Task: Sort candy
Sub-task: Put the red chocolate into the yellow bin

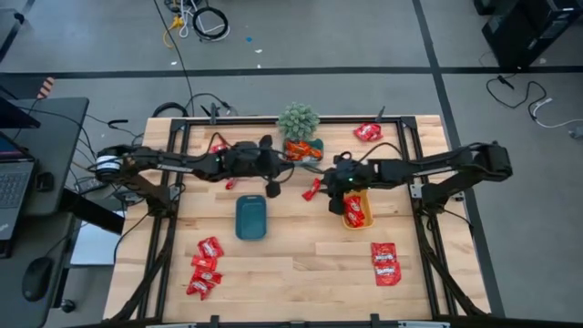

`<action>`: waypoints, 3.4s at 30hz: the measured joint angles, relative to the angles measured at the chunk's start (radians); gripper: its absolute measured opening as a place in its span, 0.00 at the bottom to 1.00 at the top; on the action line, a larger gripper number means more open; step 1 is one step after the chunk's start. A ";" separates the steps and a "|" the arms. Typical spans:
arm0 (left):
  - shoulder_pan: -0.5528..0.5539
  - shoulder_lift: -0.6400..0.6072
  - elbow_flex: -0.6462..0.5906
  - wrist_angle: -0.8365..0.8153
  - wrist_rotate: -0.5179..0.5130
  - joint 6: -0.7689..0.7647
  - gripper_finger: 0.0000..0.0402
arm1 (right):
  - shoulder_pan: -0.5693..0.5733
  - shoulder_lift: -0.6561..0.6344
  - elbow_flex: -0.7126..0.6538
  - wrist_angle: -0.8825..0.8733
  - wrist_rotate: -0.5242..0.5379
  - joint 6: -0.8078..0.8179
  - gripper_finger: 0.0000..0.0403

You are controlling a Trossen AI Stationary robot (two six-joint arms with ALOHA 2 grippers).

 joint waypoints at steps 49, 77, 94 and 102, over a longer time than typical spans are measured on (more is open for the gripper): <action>0.005 -0.189 -0.250 0.121 -0.099 -0.061 0.00 | 0.033 -0.031 0.269 -0.768 0.098 0.696 0.05; 0.004 -0.193 -0.218 -0.121 -0.101 -0.127 0.09 | 0.240 -0.035 0.039 -0.742 0.175 1.116 0.44; 0.043 -0.223 0.050 -1.022 -0.232 -0.356 0.46 | 0.252 -0.050 0.152 -0.709 0.231 0.805 0.75; 0.154 -0.223 -0.078 -1.017 -0.229 -0.436 0.59 | 0.252 -0.050 0.152 -0.686 0.241 0.750 0.74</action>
